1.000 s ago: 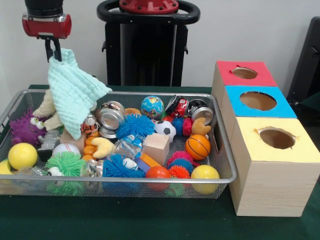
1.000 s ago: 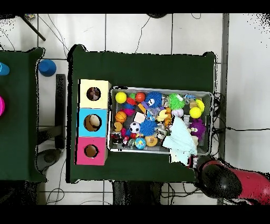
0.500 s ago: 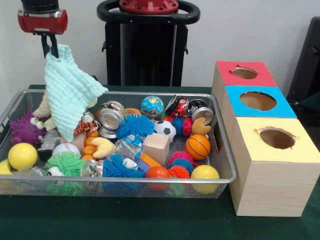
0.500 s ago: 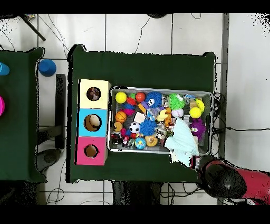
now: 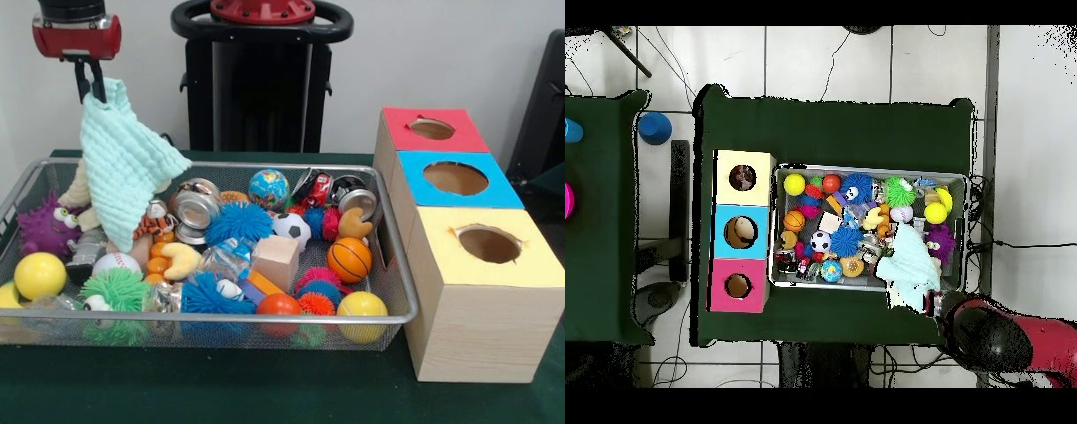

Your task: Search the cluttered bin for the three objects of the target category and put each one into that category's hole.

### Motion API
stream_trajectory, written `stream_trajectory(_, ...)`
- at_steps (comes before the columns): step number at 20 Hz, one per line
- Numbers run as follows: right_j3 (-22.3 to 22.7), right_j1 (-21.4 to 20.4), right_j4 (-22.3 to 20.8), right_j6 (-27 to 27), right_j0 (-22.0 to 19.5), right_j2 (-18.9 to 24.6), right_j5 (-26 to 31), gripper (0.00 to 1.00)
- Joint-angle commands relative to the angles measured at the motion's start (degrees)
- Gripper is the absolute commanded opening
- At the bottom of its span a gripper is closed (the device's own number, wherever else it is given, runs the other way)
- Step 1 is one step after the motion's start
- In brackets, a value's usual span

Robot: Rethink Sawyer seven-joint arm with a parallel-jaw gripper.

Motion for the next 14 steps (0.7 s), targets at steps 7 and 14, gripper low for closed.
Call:
stream_trajectory(7, 1.9, 3.3, -4.6, -16.9, 0.0, 5.1, 4.1, 1.00)
stream_trajectory(14, 2.4, 2.7, -4.3, -14.1, 1.0, 4.6, 3.6, 1.00)
